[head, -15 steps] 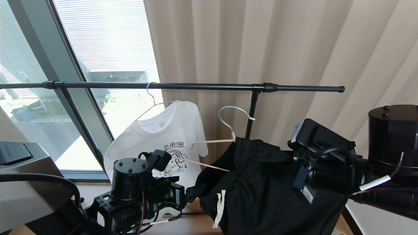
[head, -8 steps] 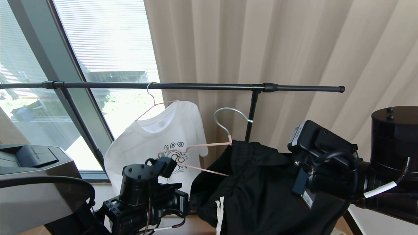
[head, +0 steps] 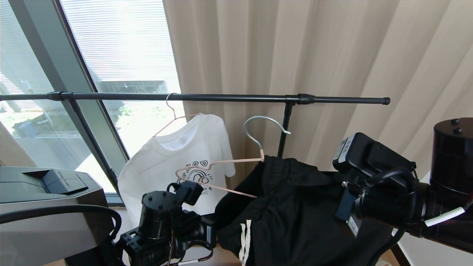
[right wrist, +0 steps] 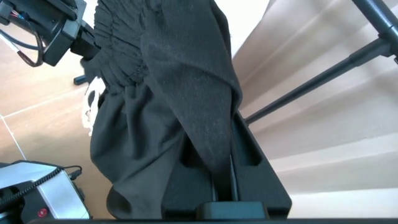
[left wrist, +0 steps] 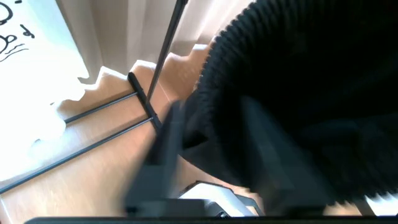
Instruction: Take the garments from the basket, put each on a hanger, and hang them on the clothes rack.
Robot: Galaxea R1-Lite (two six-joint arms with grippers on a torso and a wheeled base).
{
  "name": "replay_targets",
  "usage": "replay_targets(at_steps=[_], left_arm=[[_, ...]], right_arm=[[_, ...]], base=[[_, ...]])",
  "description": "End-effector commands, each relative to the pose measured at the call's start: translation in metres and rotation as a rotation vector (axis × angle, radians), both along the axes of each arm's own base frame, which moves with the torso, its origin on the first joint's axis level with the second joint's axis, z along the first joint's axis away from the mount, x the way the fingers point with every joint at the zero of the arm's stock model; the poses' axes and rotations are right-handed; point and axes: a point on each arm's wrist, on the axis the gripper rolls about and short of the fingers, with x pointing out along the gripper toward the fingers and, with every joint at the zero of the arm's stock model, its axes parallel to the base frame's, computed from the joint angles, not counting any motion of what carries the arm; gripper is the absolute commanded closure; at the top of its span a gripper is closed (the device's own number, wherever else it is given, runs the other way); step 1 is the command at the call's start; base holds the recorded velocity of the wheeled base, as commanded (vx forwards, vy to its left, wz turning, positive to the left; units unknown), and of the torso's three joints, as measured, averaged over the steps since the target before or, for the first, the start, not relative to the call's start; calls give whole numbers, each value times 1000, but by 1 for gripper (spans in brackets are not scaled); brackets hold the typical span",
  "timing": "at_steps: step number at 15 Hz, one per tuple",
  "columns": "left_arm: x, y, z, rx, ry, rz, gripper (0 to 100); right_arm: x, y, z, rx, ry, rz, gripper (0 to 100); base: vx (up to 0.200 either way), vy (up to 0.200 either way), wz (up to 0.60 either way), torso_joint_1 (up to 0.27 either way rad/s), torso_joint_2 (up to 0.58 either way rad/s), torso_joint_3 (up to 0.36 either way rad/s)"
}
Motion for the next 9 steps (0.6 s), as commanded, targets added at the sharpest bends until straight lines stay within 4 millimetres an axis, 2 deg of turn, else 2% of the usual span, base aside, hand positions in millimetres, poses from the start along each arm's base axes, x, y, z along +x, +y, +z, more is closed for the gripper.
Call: replay_targets(at_steps=[1, 3, 9], left_arm=[[0, 1, -1, 0, -2, 1, 100], [3, 6, 2, -2, -22, 34, 100], [17, 26, 9, 20, -142, 94, 100]], right_arm=[[1, 0, -1, -5, 3, -1, 100], [5, -2, -11, -30, 29, -23, 100], [7, -4, -17, -52, 54, -31, 100]], base=[[0, 0, 0, 0, 0, 0], [0, 0, 0, 0, 0, 0], [0, 0, 0, 0, 0, 0]])
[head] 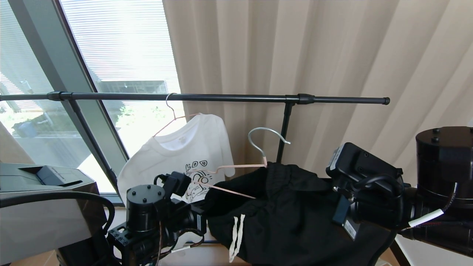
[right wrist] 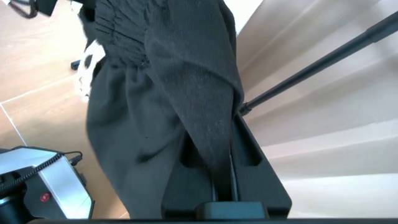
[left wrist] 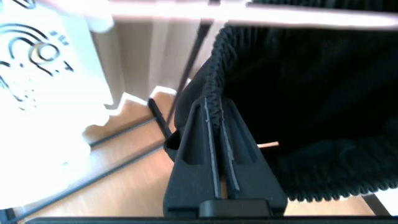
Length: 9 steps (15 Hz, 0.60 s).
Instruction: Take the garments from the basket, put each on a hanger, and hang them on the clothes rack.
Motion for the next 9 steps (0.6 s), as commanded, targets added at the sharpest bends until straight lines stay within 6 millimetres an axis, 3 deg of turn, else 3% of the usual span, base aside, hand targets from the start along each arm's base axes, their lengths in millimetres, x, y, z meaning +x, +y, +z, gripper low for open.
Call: replay_targets(at_steps=[1, 9], left_arm=[[7, 9, 2, 8, -17, 33, 100], [31, 35, 8, 14, -75, 135, 100]], right_arm=[[1, 0, -2, -6, 7, -1, 100], [0, -5, -9, -42, 13, -6, 100]], base=[[0, 0, 0, 0, 0, 0], [0, 0, 0, 0, 0, 0]])
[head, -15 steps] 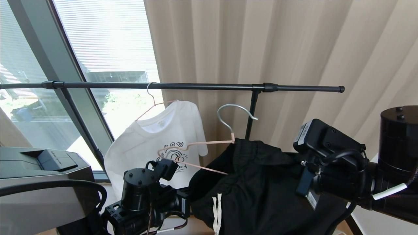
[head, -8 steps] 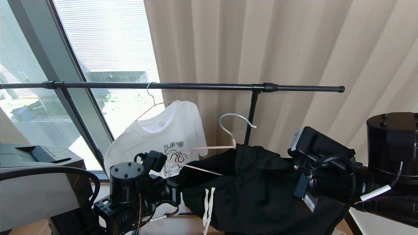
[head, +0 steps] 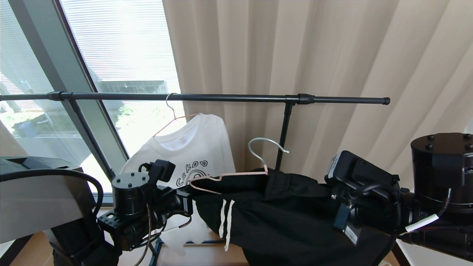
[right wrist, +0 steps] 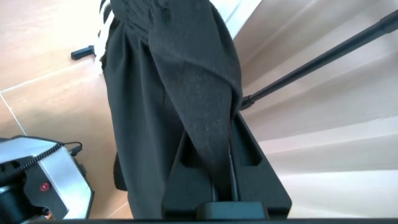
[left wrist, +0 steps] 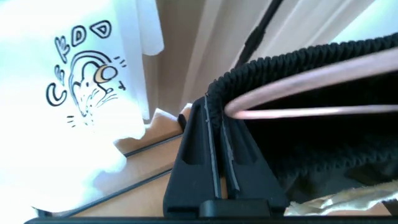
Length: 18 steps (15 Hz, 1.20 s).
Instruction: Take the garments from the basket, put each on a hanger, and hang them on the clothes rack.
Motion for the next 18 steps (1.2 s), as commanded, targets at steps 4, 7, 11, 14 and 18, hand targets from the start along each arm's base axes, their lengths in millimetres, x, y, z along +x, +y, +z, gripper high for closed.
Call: replay_targets(at_steps=[4, 7, 11, 14, 18], left_arm=[[6, 9, 7, -10, -38, 32, 100], [4, 10, 16, -33, -88, 28, 100], [-4, 13, 35, -60, -135, 1, 100], [-14, 9, 56, -67, -170, -47, 100], [-14, 6, 104, 13, -160, -75, 100]], right_arm=[[3, -9, -8, -70, -14, -7, 100], [5, -15, -11, -112, -28, -7, 100], [12, -19, -17, -141, -12, -30, 100], [15, -18, -21, -150, -1, -35, 100], [24, -14, -28, -161, 17, -48, 100]], base=[[0, 0, 0, 0, 0, 0], [0, 0, 0, 0, 0, 0], [0, 0, 0, 0, 0, 0], [0, 0, 0, 0, 0, 0], [0, 0, 0, 0, 0, 0]])
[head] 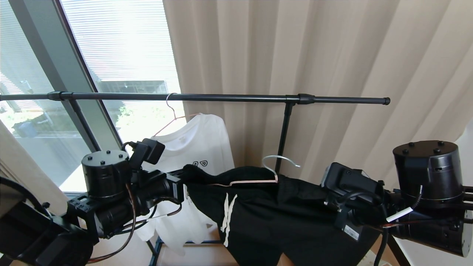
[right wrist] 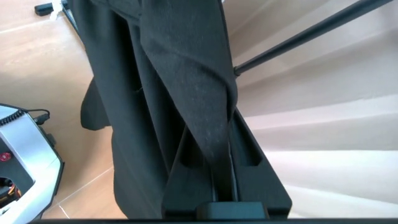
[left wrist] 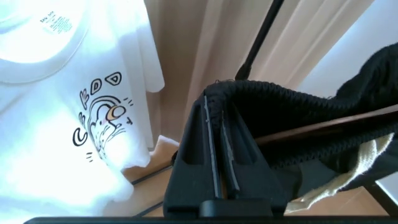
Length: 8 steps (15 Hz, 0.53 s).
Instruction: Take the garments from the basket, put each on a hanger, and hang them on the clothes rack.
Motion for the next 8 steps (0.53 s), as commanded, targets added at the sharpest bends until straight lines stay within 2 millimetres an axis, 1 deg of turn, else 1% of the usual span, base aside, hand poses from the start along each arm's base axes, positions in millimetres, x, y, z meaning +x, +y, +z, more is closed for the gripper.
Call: replay_targets(at_steps=[1, 2, 3, 4, 6, 8], left_arm=[[-3, -5, 49, 17, -72, -25, 100], [-3, -6, 53, 31, -65, -32, 100], [-4, -10, 63, 62, -52, -51, 100], [-3, -14, 69, 68, -56, -59, 100], [-2, -23, 79, 93, -56, -60, 100], [-3, -30, 84, 105, -50, -75, 100]], right_arm=[[5, 0, -5, -10, 15, -11, 100], [5, 0, -5, -10, 15, -14, 100], [7, -2, -4, -10, 15, -25, 100], [8, -3, -5, -11, 17, -28, 100], [11, -2, -9, -20, 31, -33, 100], [13, -1, -11, -25, 38, -33, 100]], base=[[0, 0, 0, 0, 0, 0], [0, 0, 0, 0, 0, 0], [0, 0, 0, 0, 0, 0], [0, 0, 0, 0, 0, 0], [0, 0, 0, 0, 0, 0], [0, 0, 0, 0, 0, 0]])
